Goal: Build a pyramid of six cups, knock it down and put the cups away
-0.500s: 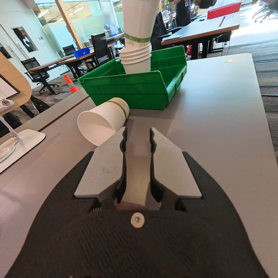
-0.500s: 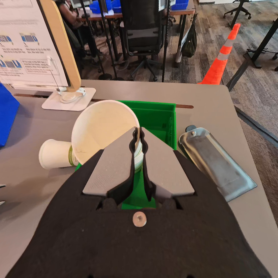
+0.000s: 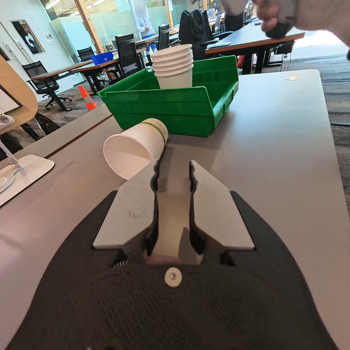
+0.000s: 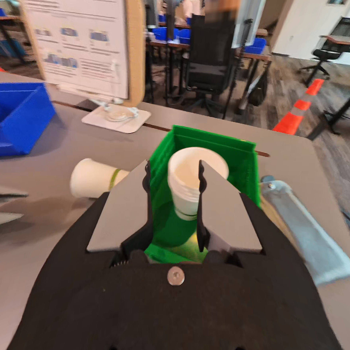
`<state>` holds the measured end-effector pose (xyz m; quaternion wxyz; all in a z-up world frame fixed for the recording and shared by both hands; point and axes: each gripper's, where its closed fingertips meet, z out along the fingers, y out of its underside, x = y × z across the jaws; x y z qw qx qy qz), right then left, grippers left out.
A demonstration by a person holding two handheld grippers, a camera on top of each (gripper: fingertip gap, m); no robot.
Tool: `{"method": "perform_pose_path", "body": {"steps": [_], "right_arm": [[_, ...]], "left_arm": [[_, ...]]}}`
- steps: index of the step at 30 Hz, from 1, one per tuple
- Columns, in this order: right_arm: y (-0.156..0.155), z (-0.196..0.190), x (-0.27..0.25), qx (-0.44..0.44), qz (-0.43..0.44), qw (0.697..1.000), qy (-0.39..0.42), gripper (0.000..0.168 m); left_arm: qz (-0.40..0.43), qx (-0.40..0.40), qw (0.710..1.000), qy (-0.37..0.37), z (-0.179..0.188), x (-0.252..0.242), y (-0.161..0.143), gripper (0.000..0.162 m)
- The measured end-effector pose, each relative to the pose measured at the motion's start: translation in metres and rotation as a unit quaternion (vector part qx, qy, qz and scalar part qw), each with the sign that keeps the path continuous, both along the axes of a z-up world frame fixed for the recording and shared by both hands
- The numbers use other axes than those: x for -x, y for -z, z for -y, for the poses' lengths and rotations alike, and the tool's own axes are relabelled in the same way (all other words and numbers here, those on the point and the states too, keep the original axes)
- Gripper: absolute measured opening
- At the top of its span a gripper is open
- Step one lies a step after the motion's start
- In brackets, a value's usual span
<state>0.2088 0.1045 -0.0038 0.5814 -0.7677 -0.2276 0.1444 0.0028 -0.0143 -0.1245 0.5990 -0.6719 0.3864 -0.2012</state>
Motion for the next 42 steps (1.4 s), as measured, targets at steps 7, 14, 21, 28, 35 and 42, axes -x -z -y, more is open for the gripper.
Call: {"method": "perform_pose_path", "body": {"steps": [7,14,21,28,35,42], "right_arm": [[0.091,0.083,0.073,0.012,0.084,0.986,-0.146,0.046],[0.151,0.085,0.07,-0.01,0.1,0.988,-0.121,0.037],[0.15,0.085,0.072,-0.019,0.11,0.986,-0.122,0.044],[0.153,0.086,0.075,-0.043,0.152,0.981,-0.115,0.046],[0.155,0.086,0.075,-0.048,0.167,0.979,-0.109,0.046],[0.154,0.087,0.075,-0.05,0.165,0.979,-0.11,0.044]], "left_arm": [[-0.019,0.003,1.0,-0.004,-0.001,-0.001,0.005,0.029],[-0.056,0.066,0.996,0.003,-0.009,-0.01,0.026,0.038],[-0.033,0.072,0.996,-0.048,-0.037,-0.025,0.022,0.038],[-0.073,0.158,0.977,-0.125,-0.082,-0.024,0.05,0.037],[0.016,0.175,0.976,-0.126,-0.096,-0.012,0.035,0.042],[0.043,0.129,0.986,-0.093,-0.136,0.021,0.016,0.081]]}}
